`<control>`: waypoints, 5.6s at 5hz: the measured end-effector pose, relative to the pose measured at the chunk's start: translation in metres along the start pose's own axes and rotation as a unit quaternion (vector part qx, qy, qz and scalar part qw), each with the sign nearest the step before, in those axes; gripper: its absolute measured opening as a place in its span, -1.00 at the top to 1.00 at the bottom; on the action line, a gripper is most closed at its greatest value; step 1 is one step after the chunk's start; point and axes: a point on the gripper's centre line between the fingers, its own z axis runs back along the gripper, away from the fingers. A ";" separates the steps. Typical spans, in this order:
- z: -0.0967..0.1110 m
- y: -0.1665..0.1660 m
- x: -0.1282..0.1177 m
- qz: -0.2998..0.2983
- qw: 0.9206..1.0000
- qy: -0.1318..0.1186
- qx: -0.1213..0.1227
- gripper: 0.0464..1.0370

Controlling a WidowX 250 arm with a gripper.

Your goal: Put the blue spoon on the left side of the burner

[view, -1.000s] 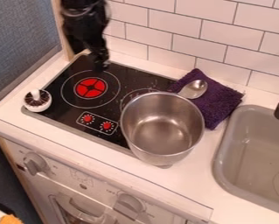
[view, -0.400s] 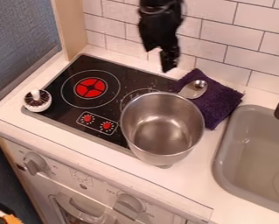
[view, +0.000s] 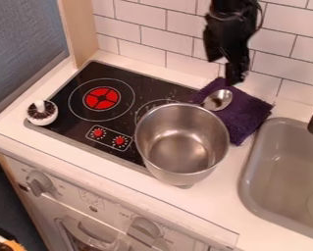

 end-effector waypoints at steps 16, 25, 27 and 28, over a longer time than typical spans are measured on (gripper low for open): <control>0.051 0.043 -0.096 0.109 0.991 0.038 0.074 -0.06; -0.010 0.142 -0.171 0.267 0.954 0.116 0.074 -0.81; -0.013 0.137 -0.172 0.261 0.955 0.124 0.069 -0.93; -0.014 0.133 -0.170 0.256 0.957 0.122 0.061 -0.93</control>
